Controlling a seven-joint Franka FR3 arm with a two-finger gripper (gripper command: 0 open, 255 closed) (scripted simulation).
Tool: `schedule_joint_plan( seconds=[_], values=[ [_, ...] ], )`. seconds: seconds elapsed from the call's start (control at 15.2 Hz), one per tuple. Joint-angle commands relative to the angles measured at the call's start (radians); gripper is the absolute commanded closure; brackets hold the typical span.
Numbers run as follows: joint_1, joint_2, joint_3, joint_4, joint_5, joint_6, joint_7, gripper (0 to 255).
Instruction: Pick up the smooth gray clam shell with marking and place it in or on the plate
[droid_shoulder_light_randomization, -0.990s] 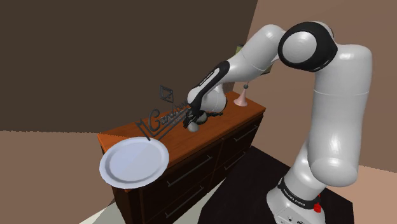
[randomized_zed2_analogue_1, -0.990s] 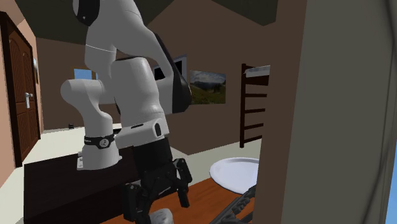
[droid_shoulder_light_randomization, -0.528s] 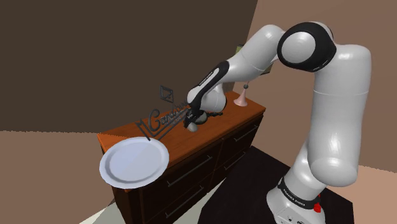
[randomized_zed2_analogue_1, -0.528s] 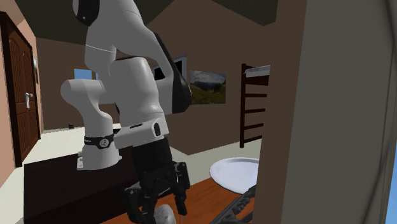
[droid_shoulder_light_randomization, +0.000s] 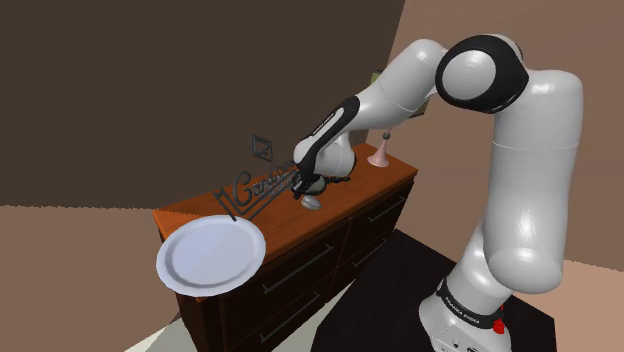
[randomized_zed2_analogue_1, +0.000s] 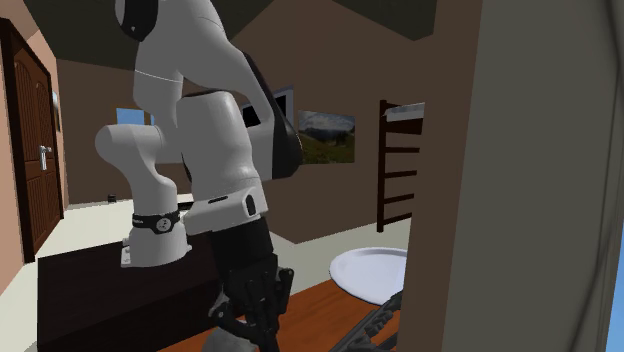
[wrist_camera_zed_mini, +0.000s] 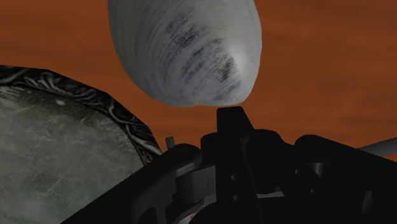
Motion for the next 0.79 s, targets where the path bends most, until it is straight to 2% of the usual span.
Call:
schedule_joint_plan(
  seconds=[0.0, 0.07, 0.2, 0.26, 0.33, 0.4, 0.46, 0.53, 0.59, 0.73],
  values=[
    [0.000, 0.000, 0.000, 0.000, 0.000, 0.000, 0.000, 255],
    [0.000, 0.000, 0.000, 0.000, 0.000, 0.000, 0.000, 0],
    [-0.120, -0.063, 0.126, -0.095, 0.162, 0.089, -0.174, 0],
    [-0.208, -0.089, 0.219, -0.132, 0.280, 0.129, -0.296, 0],
    [-0.315, -0.109, 0.334, -0.159, 0.434, 0.164, -0.453, 0],
    [-0.427, -0.124, 0.451, -0.173, 0.631, 0.189, -0.654, 0],
    [-0.532, -0.136, 0.554, -0.175, 0.858, 0.201, -0.889, 0],
    [-0.582, -0.147, 0.593, -0.174, 1.024, 0.196, -1.062, 0],
    [-0.552, -0.129, 0.564, -0.155, 1.063, 0.197, -1.102, 0],
    [-0.529, -0.088, 0.542, -0.116, 1.138, 0.206, -1.184, 0]
  ],
)
